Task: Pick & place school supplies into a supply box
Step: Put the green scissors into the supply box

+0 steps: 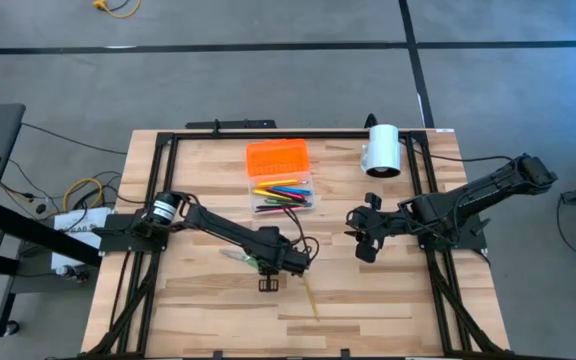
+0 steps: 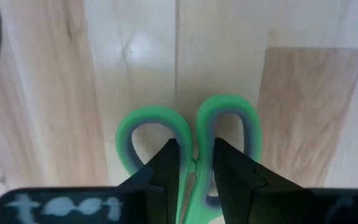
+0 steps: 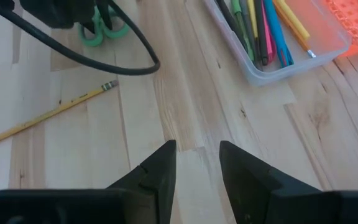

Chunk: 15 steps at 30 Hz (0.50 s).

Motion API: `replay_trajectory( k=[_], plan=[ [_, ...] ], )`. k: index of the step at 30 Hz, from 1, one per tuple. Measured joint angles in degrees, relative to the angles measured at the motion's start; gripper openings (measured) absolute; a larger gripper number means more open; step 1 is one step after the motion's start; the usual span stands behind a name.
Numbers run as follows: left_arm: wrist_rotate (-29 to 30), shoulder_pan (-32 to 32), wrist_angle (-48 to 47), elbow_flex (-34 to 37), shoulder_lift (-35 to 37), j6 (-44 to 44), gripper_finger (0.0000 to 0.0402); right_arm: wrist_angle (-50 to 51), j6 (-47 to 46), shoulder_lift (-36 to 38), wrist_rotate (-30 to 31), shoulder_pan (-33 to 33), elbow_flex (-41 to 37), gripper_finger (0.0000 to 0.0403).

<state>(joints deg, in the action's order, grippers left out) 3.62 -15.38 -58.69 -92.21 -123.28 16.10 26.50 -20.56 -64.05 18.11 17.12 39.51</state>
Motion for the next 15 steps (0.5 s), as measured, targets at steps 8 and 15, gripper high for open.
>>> replay_trajectory(
  k=[8, 15],
  plan=[
    [-0.72, -0.03, -1.73, -0.11, 0.17, 0.77, 0.0069, -0.15, 0.0, 0.0, -0.01, 0.0, 0.0, 0.0118],
    [-2.34, -0.02, -3.1, -0.81, 0.19, 1.93, 0.007, -0.24, 0.0, 0.0, -0.02, 0.0, 0.0, 0.0118]
  ],
)
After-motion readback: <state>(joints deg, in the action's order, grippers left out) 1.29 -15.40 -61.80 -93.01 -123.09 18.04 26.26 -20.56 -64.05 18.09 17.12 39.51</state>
